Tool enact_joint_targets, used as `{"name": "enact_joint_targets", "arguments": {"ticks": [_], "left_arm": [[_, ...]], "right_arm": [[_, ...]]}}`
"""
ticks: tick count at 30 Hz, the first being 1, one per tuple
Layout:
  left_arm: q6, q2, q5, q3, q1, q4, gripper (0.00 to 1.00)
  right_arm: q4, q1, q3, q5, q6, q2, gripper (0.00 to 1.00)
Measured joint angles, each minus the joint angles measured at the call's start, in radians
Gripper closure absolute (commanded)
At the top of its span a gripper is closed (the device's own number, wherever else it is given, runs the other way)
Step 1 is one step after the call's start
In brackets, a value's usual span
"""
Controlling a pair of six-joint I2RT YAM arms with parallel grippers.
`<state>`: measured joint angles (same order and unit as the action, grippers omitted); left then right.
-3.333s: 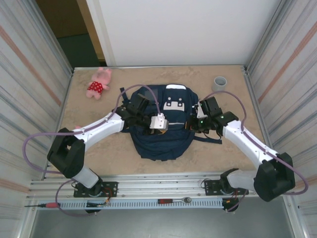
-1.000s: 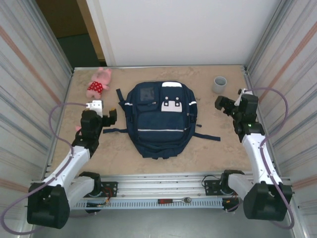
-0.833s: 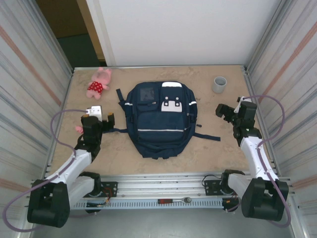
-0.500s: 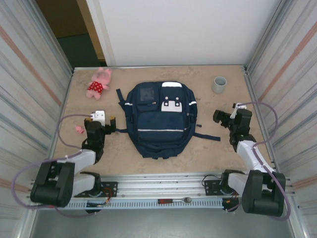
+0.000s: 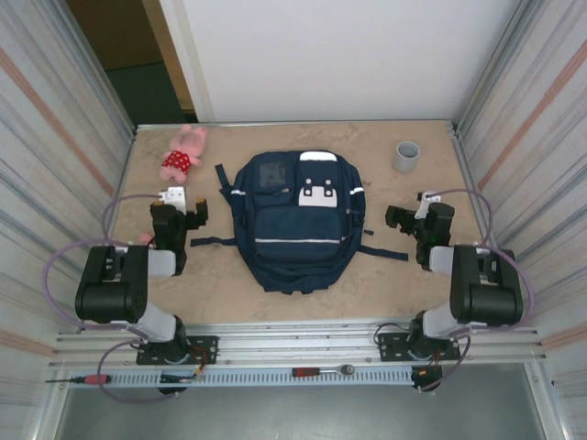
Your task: Pack books, pencil case, and school supplies into a backpack
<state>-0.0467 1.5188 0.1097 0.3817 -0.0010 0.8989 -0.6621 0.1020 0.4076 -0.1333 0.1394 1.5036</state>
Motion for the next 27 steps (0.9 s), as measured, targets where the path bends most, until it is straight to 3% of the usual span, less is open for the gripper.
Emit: {"name": "enact_joint_targets", "arguments": {"ticks": [5,27], "left_arm": [[0.01,0.0,-0.016,0.0,-0.015,-0.042,0.01],[0.006,0.0,-0.016,0.001,-0.039,-0.089,0.01]], "right_arm": [[-0.071,-0.043,0.005,0.041,-0.021,0.035,0.01],[-0.123,-0.05,0.005,0.088,-0.022,0.035,0.01]]}}
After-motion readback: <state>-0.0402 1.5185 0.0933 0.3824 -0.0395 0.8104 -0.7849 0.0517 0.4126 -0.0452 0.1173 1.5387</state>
